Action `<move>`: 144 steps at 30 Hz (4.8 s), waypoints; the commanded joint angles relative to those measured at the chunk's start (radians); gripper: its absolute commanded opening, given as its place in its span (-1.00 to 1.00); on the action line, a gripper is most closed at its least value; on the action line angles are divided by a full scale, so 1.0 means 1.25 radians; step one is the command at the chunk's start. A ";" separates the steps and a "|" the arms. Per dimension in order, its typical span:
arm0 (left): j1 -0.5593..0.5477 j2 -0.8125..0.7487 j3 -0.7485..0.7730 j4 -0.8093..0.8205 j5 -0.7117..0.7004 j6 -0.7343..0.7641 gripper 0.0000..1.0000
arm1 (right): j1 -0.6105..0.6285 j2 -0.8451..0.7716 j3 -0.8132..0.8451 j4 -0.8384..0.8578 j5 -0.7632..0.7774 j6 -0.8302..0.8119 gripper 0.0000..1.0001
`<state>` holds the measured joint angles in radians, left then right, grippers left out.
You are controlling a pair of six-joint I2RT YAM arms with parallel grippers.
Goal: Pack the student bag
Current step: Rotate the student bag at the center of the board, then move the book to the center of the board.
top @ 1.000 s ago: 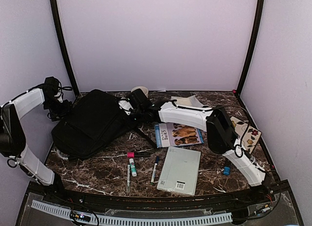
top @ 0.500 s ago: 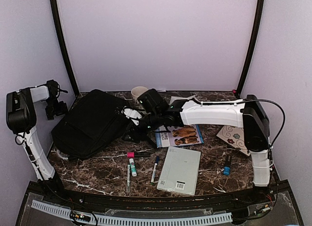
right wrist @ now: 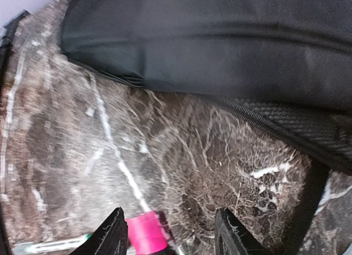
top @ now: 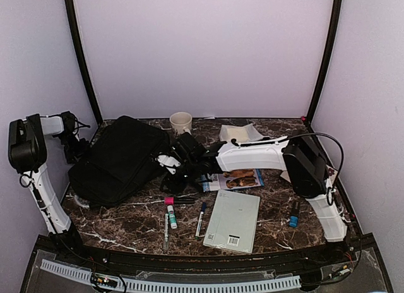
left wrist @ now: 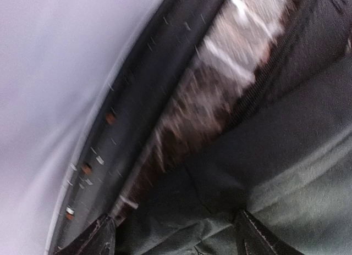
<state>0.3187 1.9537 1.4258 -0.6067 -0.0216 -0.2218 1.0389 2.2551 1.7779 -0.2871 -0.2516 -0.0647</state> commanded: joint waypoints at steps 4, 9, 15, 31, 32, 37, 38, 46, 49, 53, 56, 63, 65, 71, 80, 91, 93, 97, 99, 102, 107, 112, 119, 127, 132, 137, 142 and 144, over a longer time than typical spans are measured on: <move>-0.028 -0.170 -0.167 -0.087 0.155 -0.019 0.51 | -0.012 0.145 0.206 -0.061 0.094 0.042 0.07; -0.046 -0.270 -0.272 -0.094 0.171 -0.065 0.50 | -0.028 0.248 0.346 -0.084 0.134 0.042 0.07; -0.080 -0.376 -0.381 -0.097 0.201 -0.099 0.49 | -0.039 0.332 0.437 -0.092 0.142 0.049 0.07; -0.172 -0.678 -0.516 -0.193 0.238 -0.200 0.46 | -0.041 0.367 0.538 -0.010 0.224 -0.002 0.19; -0.172 -0.684 -0.492 -0.220 0.227 -0.194 0.46 | -0.041 0.354 0.536 -0.020 0.221 -0.002 0.19; -0.172 -0.722 -0.405 -0.311 0.180 -0.174 0.45 | -0.041 0.230 0.441 -0.033 0.207 0.002 0.22; -0.176 -0.726 -0.395 -0.327 0.174 -0.186 0.45 | -0.041 0.203 0.411 -0.021 0.205 0.004 0.24; -0.194 -0.772 -0.413 -0.304 0.183 -0.219 0.46 | -0.040 0.041 0.255 -0.024 0.104 0.003 0.30; -0.194 -0.796 -0.431 -0.327 0.170 -0.208 0.49 | -0.040 -0.035 0.161 -0.024 0.072 -0.022 0.30; -0.194 -0.854 -0.475 -0.305 0.192 -0.216 0.55 | -0.043 -0.178 -0.013 -0.022 0.039 -0.088 0.30; -0.195 -0.890 -0.497 -0.248 0.252 -0.198 0.51 | -0.049 -0.277 -0.128 -0.032 0.007 -0.146 0.30; -0.240 -0.894 -0.419 -0.159 0.388 -0.189 0.44 | -0.134 -0.465 -0.333 -0.101 -0.066 -0.248 0.31; -0.271 -0.883 -0.406 -0.103 0.444 -0.213 0.45 | -0.193 -0.502 -0.372 -0.127 -0.125 -0.245 0.31; -0.427 -0.807 -0.350 0.051 0.517 -0.317 0.29 | -0.357 -0.605 -0.448 -0.217 -0.242 -0.268 0.27; -0.758 -0.601 -0.277 0.157 0.347 -0.336 0.32 | -0.526 -0.723 -0.525 -0.272 -0.275 -0.203 0.26; -1.014 -0.274 -0.213 0.310 0.328 -0.343 0.42 | -0.564 -0.759 -0.658 -0.310 -0.289 -0.341 0.17; -1.026 -0.215 -0.201 0.320 0.327 -0.357 0.43 | -0.561 -0.757 -0.682 -0.299 -0.292 -0.342 0.06; -1.044 -0.146 -0.203 0.352 0.338 -0.381 0.42 | -0.544 -0.742 -0.716 -0.309 -0.340 -0.364 -0.19; -1.046 -0.125 -0.206 0.351 0.351 -0.385 0.41 | -0.524 -0.734 -0.733 -0.319 -0.351 -0.383 -0.25; -1.047 -0.105 -0.217 0.359 0.358 -0.392 0.41 | -0.482 -0.721 -0.772 -0.290 -0.329 -0.395 -0.34; -1.047 -0.059 -0.216 0.402 0.402 -0.415 0.41 | -0.418 -0.669 -0.783 -0.293 -0.322 -0.423 -0.44; -1.047 -0.033 -0.209 0.403 0.391 -0.446 0.42 | -0.392 -0.648 -0.800 -0.281 -0.319 -0.423 -0.52; -1.047 -0.014 -0.215 0.387 0.397 -0.489 0.47 | -0.366 -0.598 -0.802 -0.255 -0.286 -0.405 -0.61; -1.047 -0.001 -0.239 0.383 0.432 -0.527 0.49 | -0.359 -0.553 -0.804 -0.217 -0.216 -0.368 -0.69; -1.047 0.017 -0.242 0.458 0.490 -0.562 0.47 | -0.356 -0.520 -0.795 -0.209 -0.190 -0.349 -0.69; -1.067 0.013 -0.156 0.405 0.431 -0.473 0.40 | -0.355 -0.521 -0.789 -0.196 -0.174 -0.330 -0.70; -1.075 0.015 -0.102 0.416 0.410 -0.446 0.38 | -0.355 -0.523 -0.786 -0.171 -0.151 -0.307 -0.68; -1.075 0.018 -0.084 0.416 0.401 -0.446 0.37 | -0.355 -0.512 -0.779 -0.179 -0.156 -0.303 -0.67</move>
<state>-1.0092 1.9781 1.2453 -0.1745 0.4976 -0.8265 0.5827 1.5761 0.7952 -0.5888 -0.5465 -0.4732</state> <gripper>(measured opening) 0.690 0.162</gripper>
